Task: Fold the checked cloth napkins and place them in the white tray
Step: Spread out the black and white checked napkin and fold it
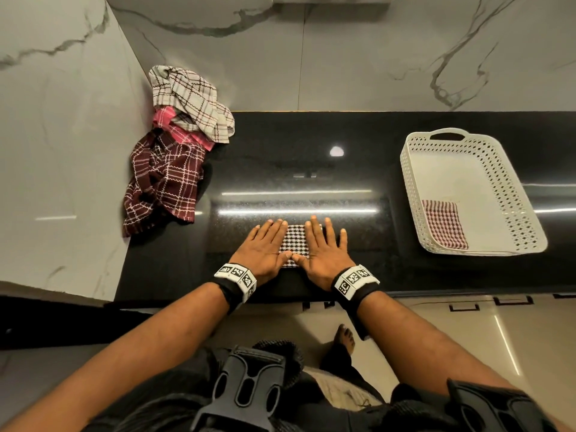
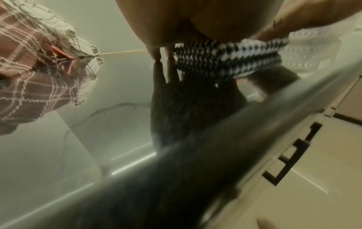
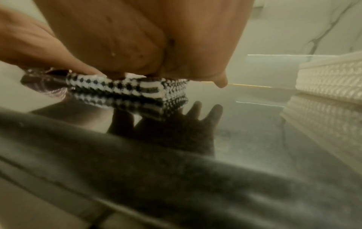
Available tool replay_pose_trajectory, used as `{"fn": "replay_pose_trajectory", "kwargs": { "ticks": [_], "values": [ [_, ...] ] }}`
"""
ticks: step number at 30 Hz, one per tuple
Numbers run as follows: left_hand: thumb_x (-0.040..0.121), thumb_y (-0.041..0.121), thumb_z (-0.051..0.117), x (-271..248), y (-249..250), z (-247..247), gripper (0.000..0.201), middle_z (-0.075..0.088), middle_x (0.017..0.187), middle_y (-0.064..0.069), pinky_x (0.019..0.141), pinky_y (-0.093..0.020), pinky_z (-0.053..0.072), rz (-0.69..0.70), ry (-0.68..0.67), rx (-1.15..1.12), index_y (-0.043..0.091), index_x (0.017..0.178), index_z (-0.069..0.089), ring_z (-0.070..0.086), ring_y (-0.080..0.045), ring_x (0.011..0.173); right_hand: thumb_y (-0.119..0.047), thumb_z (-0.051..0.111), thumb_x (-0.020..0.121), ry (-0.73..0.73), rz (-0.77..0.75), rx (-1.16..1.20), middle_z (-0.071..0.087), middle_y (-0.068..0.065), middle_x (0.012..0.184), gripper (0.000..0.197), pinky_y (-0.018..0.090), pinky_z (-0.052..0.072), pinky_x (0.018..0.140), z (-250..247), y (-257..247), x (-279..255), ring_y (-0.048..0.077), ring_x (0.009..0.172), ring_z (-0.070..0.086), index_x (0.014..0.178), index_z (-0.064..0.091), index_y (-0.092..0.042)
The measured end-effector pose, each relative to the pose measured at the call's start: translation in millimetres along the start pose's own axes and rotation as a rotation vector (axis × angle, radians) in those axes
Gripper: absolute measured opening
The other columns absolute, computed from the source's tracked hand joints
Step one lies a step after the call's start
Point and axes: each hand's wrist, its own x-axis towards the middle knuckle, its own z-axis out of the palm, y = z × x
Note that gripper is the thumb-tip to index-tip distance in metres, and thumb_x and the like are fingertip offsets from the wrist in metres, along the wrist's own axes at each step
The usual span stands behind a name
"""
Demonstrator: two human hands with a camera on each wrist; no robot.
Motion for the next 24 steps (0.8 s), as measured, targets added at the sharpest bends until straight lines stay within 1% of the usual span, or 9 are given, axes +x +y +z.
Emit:
{"fn": "replay_pose_trajectory", "kwargs": {
  "ticks": [2, 4, 6, 9, 11, 14, 19, 21, 24],
  "values": [
    [0.102, 0.051, 0.030, 0.2, 2.1, -6.8, 0.069, 0.013, 0.166, -0.003, 0.124, -0.042, 0.012, -0.020, 0.019, -0.071, 0.015, 0.159, 0.011, 0.011, -0.022, 0.152, -0.066, 0.030, 0.097, 0.052, 0.131, 0.123, -0.015, 0.006, 0.166, 0.089, 0.060, -0.004, 0.119, -1.7, -5.2, -5.6, 0.032, 0.152, -0.012, 0.158, -0.007, -0.013],
    [0.100, 0.048, 0.042, 0.1, 4.5, -11.7, 0.068, 0.027, 0.159, -0.004, 0.120, -0.043, 0.023, -0.064, 0.044, -0.167, 0.015, 0.156, 0.022, 0.025, -0.024, 0.145, -0.056, 0.042, 0.097, 0.128, 0.212, 0.232, 0.015, 0.012, 0.163, 0.083, 0.058, 0.020, 0.118, -2.5, -6.4, -11.6, 0.035, 0.147, 0.018, 0.157, 0.009, -0.009],
    [0.093, 0.049, 0.057, 0.8, 6.2, -15.1, 0.070, 0.037, 0.148, -0.005, 0.114, -0.043, 0.031, -0.128, 0.046, -0.237, 0.017, 0.150, 0.033, 0.035, -0.027, 0.135, -0.048, 0.051, 0.096, 0.180, 0.190, 0.360, 0.042, 0.014, 0.148, 0.070, 0.049, 0.038, 0.107, -8.6, -4.3, -10.9, 0.033, 0.132, 0.042, 0.150, 0.028, -0.008],
    [0.079, 0.048, 0.076, 6.4, 9.6, -22.5, 0.076, 0.043, 0.136, -0.008, 0.111, -0.043, 0.036, -0.287, -0.050, -0.295, 0.018, 0.141, 0.044, 0.040, -0.031, 0.129, -0.035, 0.067, 0.090, 0.104, 0.197, 0.425, 0.065, 0.014, 0.121, 0.044, 0.039, 0.049, 0.094, -22.7, 0.6, 1.9, 0.032, 0.113, 0.060, 0.122, 0.058, -0.006],
    [0.071, 0.047, 0.084, 13.5, 11.3, -27.5, 0.079, 0.047, 0.134, -0.010, 0.107, -0.045, 0.041, -0.362, -0.124, -0.323, 0.016, 0.133, 0.047, 0.046, -0.033, 0.125, -0.034, 0.074, 0.084, 0.029, 0.238, 0.435, 0.070, 0.010, 0.112, 0.037, 0.036, 0.053, 0.088, -28.7, 2.0, 5.8, 0.028, 0.104, 0.065, 0.111, 0.064, -0.010],
    [0.065, 0.048, 0.088, 21.9, 10.0, -32.5, 0.078, 0.056, 0.126, -0.010, 0.096, -0.040, 0.049, -0.351, -0.246, -0.353, 0.013, 0.124, 0.052, 0.057, -0.028, 0.115, -0.029, 0.078, 0.082, 0.040, 0.247, 0.486, 0.070, 0.007, 0.110, 0.036, 0.029, 0.047, 0.081, -31.6, 4.0, 2.1, 0.024, 0.101, 0.065, 0.109, 0.063, -0.012],
    [0.083, 0.059, 0.067, 26.3, 10.3, -44.6, 0.051, 0.072, 0.099, 0.001, 0.080, -0.036, 0.057, -0.240, -0.305, -0.548, 0.017, 0.110, 0.067, 0.069, -0.016, 0.086, -0.022, 0.076, 0.084, 0.093, 0.167, 0.595, 0.070, 0.006, 0.113, 0.037, 0.028, 0.049, 0.090, -28.2, 15.1, -17.1, 0.019, 0.101, 0.064, 0.117, 0.065, -0.011],
    [0.091, 0.050, 0.064, 29.3, 15.4, -48.1, 0.041, 0.073, 0.098, -0.001, 0.082, -0.039, 0.058, -0.185, -0.338, -0.635, 0.014, 0.111, 0.069, 0.071, -0.020, 0.087, -0.027, 0.074, 0.086, 0.155, 0.181, 0.673, 0.067, 0.006, 0.119, 0.047, 0.027, 0.047, 0.094, -26.8, 24.3, -25.7, 0.018, 0.106, 0.063, 0.128, 0.061, -0.011],
    [0.093, 0.039, 0.065, 39.2, 30.6, -53.1, 0.029, 0.075, 0.101, -0.001, 0.093, -0.044, 0.054, -0.117, -0.243, -0.890, 0.015, 0.109, 0.069, 0.071, -0.017, 0.094, -0.044, 0.066, 0.091, 0.260, 0.306, 0.717, 0.063, 0.005, 0.120, 0.056, 0.029, 0.045, 0.093, -31.8, 43.3, -40.1, 0.021, 0.107, 0.060, 0.135, 0.053, -0.011]
  ]
}}
